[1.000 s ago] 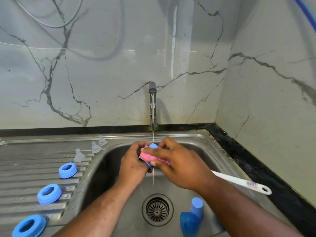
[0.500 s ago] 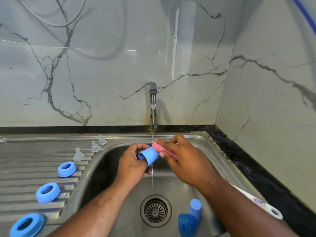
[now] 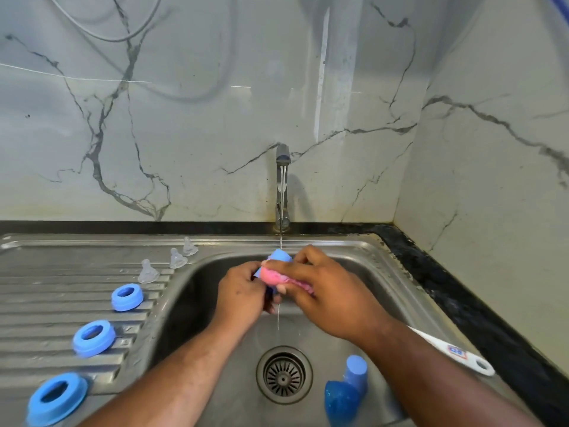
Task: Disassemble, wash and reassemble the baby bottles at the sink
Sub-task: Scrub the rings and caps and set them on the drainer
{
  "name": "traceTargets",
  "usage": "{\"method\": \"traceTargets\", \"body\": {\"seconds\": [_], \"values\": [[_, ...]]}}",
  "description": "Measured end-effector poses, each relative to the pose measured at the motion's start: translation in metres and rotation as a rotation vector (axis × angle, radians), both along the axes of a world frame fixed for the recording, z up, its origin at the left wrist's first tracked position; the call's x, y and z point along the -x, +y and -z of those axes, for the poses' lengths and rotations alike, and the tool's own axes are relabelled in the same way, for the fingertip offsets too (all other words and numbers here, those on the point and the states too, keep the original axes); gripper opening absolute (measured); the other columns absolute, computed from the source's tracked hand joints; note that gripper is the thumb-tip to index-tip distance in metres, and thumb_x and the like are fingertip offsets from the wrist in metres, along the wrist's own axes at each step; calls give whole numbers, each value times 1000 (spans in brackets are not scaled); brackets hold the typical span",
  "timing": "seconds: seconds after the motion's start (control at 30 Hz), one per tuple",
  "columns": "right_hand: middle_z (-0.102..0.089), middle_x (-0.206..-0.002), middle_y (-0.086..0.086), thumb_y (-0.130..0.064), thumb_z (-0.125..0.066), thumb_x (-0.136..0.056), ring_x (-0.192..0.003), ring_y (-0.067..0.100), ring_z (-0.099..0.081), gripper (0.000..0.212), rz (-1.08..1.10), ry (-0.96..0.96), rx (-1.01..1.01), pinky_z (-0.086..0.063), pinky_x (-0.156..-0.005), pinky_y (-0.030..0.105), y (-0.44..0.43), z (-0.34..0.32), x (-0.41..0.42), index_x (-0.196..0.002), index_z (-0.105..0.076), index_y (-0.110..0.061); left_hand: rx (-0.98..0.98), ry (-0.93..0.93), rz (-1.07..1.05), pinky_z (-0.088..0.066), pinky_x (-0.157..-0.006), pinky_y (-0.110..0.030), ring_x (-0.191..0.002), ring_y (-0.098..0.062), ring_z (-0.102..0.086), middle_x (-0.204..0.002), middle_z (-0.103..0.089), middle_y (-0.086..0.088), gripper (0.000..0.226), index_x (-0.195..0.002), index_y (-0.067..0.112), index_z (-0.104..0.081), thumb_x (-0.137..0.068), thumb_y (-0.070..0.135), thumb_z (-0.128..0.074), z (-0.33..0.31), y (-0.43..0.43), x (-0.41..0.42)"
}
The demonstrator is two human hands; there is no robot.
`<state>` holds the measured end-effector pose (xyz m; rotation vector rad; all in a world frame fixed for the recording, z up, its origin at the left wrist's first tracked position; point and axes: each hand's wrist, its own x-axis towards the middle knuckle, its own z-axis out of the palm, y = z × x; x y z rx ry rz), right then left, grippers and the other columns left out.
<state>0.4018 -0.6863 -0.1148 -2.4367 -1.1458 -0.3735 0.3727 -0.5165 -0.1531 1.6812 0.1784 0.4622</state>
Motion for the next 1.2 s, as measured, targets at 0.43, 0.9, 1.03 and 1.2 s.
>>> {"method": "traceTargets", "body": {"seconds": [0.43, 0.9, 1.03, 1.2], "values": [[-41, -111, -11, -48, -46, -104, -89, 8, -54, 41, 175, -32, -49, -50, -75, 25, -6, 1, -7, -145, -43, -55, 44, 43, -97, -62, -60, -38, -64, -20, -72, -88, -73, -14, 17, -92, 11, -74, -87, -5, -69, 0, 4, -2], [-41, -110, -16, -49, -48, -102, -91, 5, -53, 42, -15, -23, -13, -45, -71, 20, 4, 1, 7, -143, -41, -59, -238, -113, -171, -51, -68, -13, -74, 0, -68, -81, -75, 6, 18, -90, 19, -73, -81, 4, -75, -5, 0, 4], [-42, -110, -17, -48, -50, -102, -93, 5, -53, 45, -2, -4, -21, -52, -77, 28, 2, 4, 0, -142, -38, -64, 22, 26, 35, -57, -56, -31, -64, -24, -72, -75, -75, -12, 12, -104, 6, -71, -99, 9, -61, -6, -2, 6], [-39, -109, -14, -47, -47, -104, -90, 5, -51, 41, 187, 10, -35, -45, -76, 23, -5, 5, -10, -144, -44, -55, -10, 65, -33, -58, -55, -30, -66, -22, -72, -83, -74, -11, 11, -95, 10, -74, -89, 1, -72, -2, -1, 1]]}}
